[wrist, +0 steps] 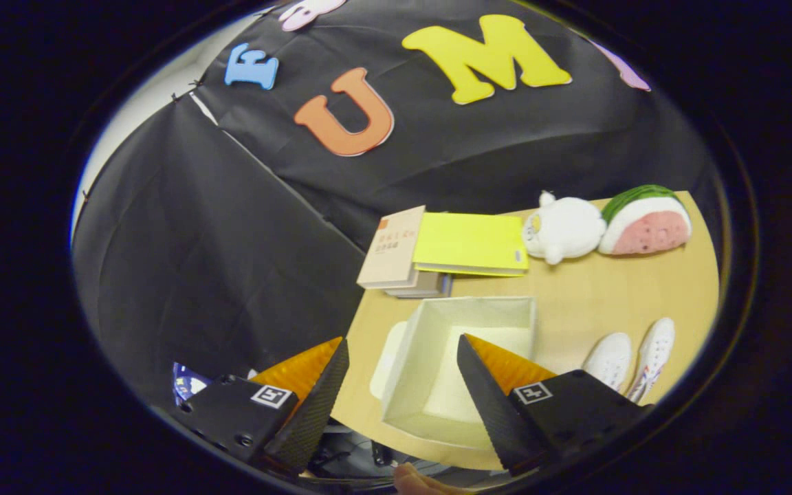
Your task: Open the storage box then place both shoes into the box .Put the left shoe in first, then the right shoe, with the right side of both shoes facing outward in a uniform manner.
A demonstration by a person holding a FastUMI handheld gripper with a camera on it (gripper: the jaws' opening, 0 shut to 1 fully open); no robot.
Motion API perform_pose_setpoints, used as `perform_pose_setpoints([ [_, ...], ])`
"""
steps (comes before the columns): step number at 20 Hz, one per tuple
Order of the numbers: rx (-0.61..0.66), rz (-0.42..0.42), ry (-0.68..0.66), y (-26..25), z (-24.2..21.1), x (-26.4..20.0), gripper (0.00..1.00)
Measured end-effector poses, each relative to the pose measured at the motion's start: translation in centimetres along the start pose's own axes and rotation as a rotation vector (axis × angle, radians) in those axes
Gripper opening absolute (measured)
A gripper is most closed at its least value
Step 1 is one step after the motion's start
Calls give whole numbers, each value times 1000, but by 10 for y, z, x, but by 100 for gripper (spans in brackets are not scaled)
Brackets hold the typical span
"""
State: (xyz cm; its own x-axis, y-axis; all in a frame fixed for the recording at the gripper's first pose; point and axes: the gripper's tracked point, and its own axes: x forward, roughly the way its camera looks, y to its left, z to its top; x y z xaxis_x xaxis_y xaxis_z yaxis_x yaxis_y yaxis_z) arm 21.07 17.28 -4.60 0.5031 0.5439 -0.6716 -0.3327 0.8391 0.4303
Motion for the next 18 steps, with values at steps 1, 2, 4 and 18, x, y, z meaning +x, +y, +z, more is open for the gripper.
perform_pose_setpoints([
  [1,5,-30,6,-21,-2,-9,100],
  [2,9,-60,9,-41,-5,-19,100],
  [4,17,-133,-6,-83,-7,-33,100],
  [18,-122,-356,208,-249,-90,-10,100],
])
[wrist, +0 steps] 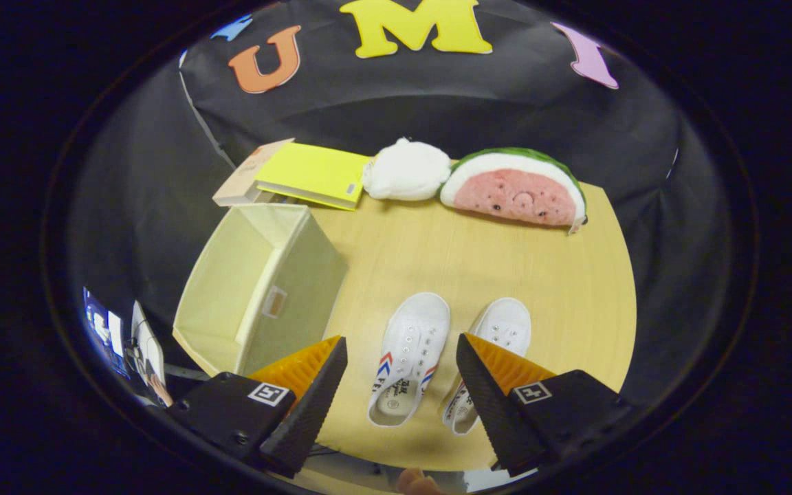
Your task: Open the storage box then place both shoes into the box .Put the left shoe in first, then the right shoe, with the right side of both shoes facing outward in a uniform manner.
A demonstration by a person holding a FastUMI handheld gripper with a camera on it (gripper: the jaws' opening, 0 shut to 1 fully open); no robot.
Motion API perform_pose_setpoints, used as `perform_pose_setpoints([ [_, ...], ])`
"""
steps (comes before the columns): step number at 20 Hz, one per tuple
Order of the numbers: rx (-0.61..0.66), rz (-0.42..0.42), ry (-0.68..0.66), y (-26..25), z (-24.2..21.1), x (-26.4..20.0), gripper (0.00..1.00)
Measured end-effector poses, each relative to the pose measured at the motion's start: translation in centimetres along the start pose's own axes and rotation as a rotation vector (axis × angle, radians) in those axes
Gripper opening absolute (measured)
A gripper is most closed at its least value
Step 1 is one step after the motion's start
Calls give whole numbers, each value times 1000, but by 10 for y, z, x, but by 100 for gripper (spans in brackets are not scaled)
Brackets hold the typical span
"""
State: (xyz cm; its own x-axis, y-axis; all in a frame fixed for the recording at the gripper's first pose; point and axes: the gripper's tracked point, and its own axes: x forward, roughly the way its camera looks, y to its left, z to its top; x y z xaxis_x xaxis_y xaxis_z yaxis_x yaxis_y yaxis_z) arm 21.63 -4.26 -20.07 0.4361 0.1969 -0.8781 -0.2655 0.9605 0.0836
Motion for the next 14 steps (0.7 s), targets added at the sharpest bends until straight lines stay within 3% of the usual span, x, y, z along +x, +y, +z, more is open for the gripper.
perform_pose_setpoints([
  [11,-50,-16,264,-41,-59,102,99],
  [12,-38,-6,293,-39,-65,109,98],
  [14,-16,15,317,-36,-69,116,82],
])
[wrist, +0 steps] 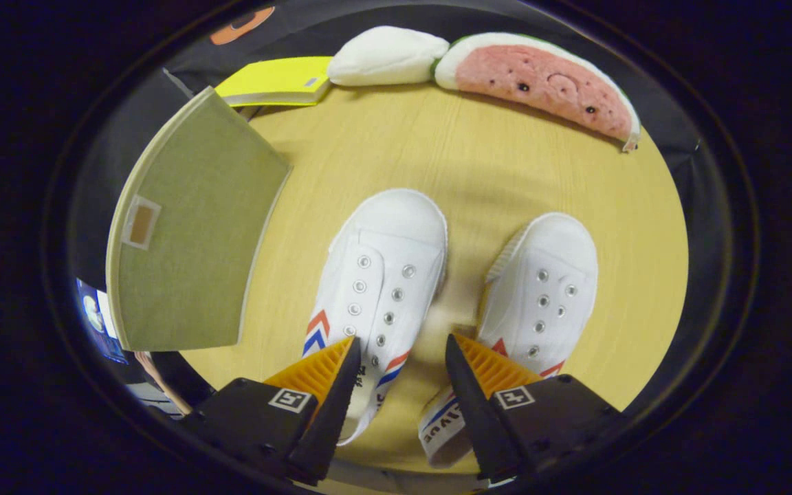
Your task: Open the storage box then place both shoes into the box .Put the left shoe in first, then the right shoe, with the right side of both shoes facing outward in a uniform manner.
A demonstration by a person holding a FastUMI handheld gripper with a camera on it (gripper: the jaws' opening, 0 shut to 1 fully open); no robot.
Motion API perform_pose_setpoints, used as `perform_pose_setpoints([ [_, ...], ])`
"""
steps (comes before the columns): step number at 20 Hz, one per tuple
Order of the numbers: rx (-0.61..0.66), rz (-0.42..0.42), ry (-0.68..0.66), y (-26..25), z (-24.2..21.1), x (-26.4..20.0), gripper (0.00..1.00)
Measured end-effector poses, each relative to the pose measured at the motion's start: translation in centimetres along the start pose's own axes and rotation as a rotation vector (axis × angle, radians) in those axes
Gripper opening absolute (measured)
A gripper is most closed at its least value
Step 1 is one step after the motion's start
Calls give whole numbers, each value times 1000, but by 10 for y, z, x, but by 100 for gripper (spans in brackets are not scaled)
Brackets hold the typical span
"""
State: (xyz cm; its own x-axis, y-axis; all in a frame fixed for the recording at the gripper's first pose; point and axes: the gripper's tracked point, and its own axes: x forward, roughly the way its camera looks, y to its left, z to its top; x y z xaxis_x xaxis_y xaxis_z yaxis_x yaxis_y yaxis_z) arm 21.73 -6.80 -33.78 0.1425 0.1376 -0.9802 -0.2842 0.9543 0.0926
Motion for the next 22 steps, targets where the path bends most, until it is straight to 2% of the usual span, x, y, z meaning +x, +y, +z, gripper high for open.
perform_pose_setpoints([
  [4,25,60,21,9,-2,2,61],
  [5,28,51,28,9,-3,0,45],
  [7,48,52,22,9,-5,0,30],
  [11,209,144,-1,14,-8,-4,9],
  [16,370,266,-116,38,4,-50,7],
  [20,448,291,-199,56,13,-92,7],
  [22,443,293,-232,70,16,-111,7],
])
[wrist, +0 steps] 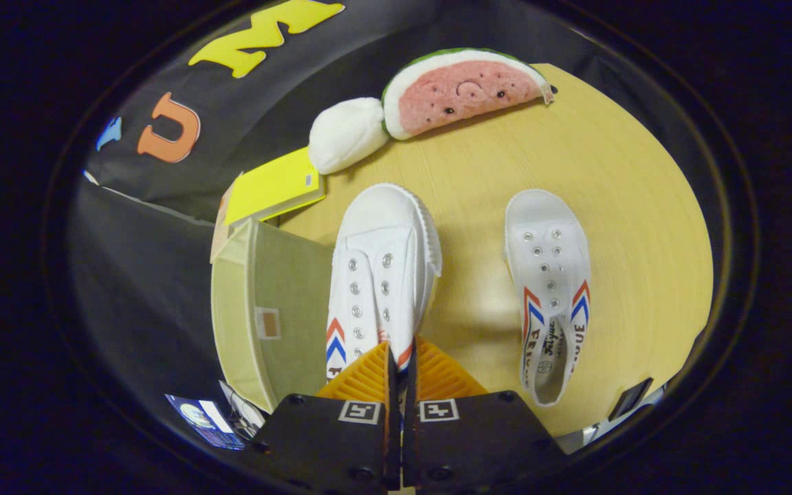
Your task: Open the storage box then place both shoes into the box .Put the left shoe in first, then the right shoe, with the right side of both shoes facing outward in a uniform manner.
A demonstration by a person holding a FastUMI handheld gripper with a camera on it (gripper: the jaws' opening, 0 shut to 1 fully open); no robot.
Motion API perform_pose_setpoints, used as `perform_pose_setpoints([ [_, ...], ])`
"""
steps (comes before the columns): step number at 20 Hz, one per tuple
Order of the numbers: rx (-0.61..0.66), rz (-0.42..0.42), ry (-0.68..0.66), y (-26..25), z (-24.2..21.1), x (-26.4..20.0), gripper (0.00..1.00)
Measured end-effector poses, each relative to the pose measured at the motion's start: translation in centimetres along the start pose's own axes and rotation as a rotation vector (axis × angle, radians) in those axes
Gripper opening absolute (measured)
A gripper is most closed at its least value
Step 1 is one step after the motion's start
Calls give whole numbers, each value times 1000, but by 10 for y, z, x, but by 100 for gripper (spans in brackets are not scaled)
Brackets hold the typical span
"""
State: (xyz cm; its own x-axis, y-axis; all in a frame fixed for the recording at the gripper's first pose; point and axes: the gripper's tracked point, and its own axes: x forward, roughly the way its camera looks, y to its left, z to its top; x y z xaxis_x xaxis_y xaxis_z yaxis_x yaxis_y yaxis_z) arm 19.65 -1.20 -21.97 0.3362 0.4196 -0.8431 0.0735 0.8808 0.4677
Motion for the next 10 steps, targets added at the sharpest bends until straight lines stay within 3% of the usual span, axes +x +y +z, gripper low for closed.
perform_pose_setpoints([
  [6,-206,-29,-78,62,-9,-40,7],
  [10,-271,-28,-125,112,-16,-59,7],
])
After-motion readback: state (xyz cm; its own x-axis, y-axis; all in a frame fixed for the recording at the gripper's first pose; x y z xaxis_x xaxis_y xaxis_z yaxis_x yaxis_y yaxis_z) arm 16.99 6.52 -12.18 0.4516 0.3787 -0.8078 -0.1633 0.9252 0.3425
